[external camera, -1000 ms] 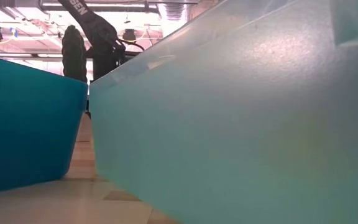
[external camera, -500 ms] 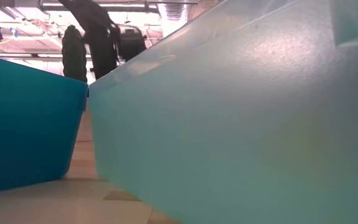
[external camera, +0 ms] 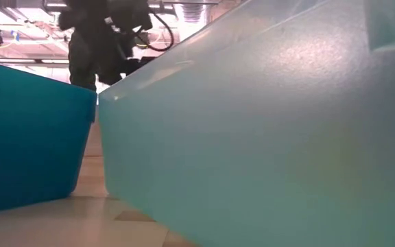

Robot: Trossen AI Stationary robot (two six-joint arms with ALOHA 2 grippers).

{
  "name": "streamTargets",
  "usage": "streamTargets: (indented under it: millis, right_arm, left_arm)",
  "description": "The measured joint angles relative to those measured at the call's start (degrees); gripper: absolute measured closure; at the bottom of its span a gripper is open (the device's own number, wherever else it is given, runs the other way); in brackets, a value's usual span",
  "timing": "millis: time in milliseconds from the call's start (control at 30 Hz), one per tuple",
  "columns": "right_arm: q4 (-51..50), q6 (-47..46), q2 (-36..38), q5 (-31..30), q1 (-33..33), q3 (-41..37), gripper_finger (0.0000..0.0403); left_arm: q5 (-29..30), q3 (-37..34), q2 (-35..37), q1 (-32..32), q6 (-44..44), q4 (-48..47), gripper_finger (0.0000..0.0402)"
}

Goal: Pick and place medicine bottles into bin by pill shape (circle, oval)
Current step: Put the small yellow pill bottle into the green bin

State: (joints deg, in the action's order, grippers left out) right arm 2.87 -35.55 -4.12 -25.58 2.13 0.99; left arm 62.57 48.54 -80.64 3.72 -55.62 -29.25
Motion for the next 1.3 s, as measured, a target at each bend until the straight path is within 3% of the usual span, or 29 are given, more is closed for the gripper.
streamTargets:
  millis: [167, 400, 1033, 1300]
  right_arm:
    - [-0.54, 0.00, 0.02, 0.00, -0.01, 0.03, 0.0143]
    - [-0.66, 0.00, 0.01, 0.01, -0.01, 0.04, 0.0143]
    - [-0.70, 0.17, 0.00, 0.00, 0.00, 0.04, 0.0143]
    - [-0.70, 0.17, 0.01, 0.00, -0.01, 0.04, 0.0143]
  left_arm:
    - [11.68, -9.88, -0.05, -6.70, -6.23, 8.92, 0.0299]
    - [17.44, -20.68, -0.07, -10.78, -7.66, 19.65, 0.0299]
    - [17.33, -33.70, -0.09, -10.73, -6.51, 32.88, 0.0299]
    - [17.26, -34.57, -0.09, -10.73, 4.92, 43.44, 0.0299]
